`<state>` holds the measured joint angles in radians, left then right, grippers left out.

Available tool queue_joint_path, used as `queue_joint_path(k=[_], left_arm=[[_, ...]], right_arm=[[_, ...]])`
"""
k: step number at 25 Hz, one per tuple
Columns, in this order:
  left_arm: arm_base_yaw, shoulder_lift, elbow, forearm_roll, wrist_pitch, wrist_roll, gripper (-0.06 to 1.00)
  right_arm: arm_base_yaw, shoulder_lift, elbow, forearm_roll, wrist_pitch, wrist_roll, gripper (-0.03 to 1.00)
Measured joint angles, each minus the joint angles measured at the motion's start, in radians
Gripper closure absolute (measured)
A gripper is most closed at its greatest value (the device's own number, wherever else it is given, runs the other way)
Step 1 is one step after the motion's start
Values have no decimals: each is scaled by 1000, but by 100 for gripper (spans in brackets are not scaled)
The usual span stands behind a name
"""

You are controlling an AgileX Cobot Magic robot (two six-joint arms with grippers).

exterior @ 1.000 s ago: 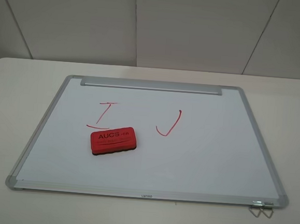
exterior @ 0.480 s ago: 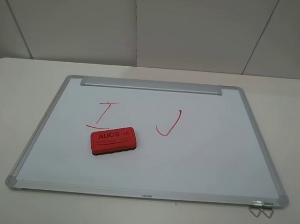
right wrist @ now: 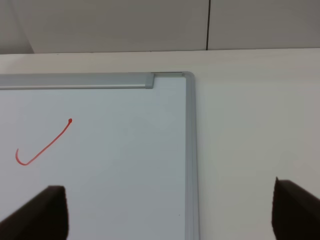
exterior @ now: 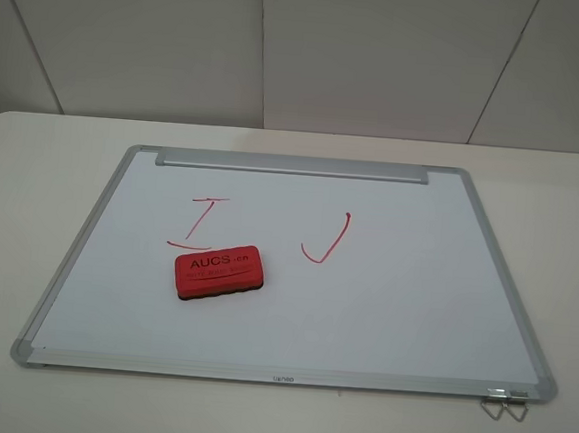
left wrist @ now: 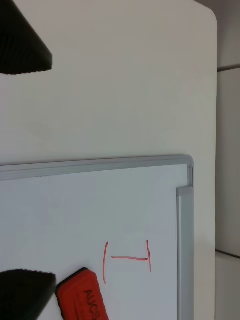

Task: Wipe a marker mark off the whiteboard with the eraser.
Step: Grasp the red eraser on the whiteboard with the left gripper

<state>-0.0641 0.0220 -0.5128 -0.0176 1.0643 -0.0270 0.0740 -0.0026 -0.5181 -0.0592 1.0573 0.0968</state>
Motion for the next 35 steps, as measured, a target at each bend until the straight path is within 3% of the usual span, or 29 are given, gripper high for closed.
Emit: queue_joint_path(k=[6,13,21,29,35], left_arm=[[-65,293,-88,-31,-12,178,17],[-105,819,-223,-116,-110,387,17],[-369,1363,-399,-112,-170,528,17],[-525,1716,-640,-58,-130,579,17],[-595,1854,-710,-35,-126,580,17]], right_arm=[[0,0,0,0,0,0,24],[0,0,0,0,0,0,24],[0,0,0,0,0,0,24],[0,0,0,0,0,0,24],[0,0,0,0,0,0,24]])
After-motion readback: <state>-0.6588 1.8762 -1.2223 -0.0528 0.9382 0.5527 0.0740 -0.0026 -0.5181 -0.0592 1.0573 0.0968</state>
